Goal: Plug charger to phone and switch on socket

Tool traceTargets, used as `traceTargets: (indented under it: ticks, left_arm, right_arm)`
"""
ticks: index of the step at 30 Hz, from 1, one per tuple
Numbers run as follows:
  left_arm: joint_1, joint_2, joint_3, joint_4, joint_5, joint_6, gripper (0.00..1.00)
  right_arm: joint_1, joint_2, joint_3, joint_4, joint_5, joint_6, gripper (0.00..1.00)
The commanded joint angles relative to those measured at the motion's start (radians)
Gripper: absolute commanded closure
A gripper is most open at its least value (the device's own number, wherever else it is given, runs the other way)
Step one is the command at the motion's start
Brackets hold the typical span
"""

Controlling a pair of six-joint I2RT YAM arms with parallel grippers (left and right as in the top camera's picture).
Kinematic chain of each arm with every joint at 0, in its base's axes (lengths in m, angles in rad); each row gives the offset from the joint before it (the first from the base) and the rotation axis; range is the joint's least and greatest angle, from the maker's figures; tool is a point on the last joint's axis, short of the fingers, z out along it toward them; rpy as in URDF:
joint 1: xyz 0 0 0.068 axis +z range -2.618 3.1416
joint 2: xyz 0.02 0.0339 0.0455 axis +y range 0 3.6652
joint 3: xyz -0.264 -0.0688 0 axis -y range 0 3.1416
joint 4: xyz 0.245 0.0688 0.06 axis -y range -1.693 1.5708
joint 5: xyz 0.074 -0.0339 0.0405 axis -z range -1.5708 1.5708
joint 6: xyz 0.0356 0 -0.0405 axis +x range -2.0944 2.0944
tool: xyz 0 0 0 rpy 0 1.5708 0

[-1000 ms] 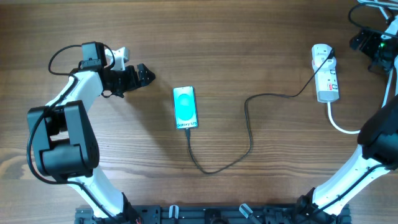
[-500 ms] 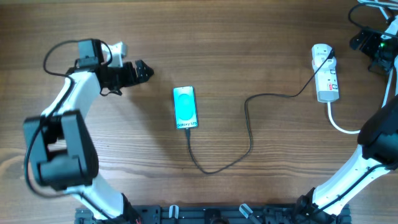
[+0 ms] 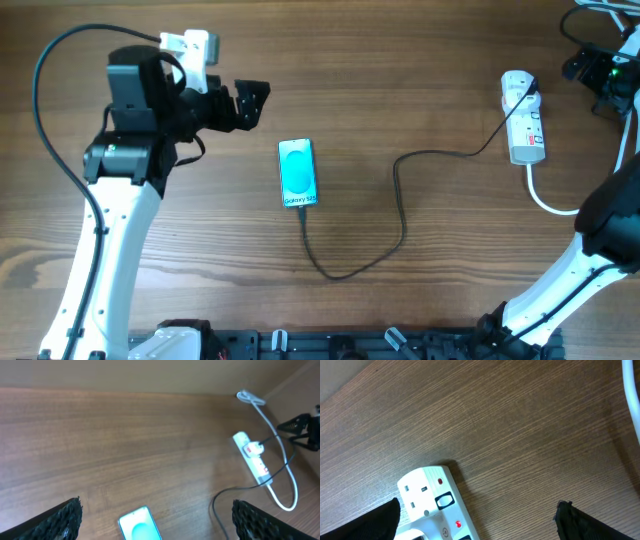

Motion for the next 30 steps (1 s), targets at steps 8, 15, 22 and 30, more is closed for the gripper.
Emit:
traceTargets:
  ticks: [8,15,22,30]
  left_arm:
    - [-0.02,-0.148,-0.558,0.547,-0.127,0.064,0.0]
    - [0.018,-0.272,-0.909,0.793,-0.128,0.064,0.0]
    - [0.107,-0.478,-1.13,0.792,-0.137,0.064,0.0]
    - [0.111,-0.805,-1.203,0.54,-0.271,0.061,0.0]
  right_arm:
    - [0.005,-0.018,0.011,0.004,-0.013,-0.014,0.0]
    - [0.005,-0.018,0.011,0.004,-0.013,-0.014,0.01]
    - [0.005,-0.018,0.011,0.004,-0.013,-0.014,0.0]
    - [0.005,-0.018,0.011,0.004,-0.013,-0.014,0.0]
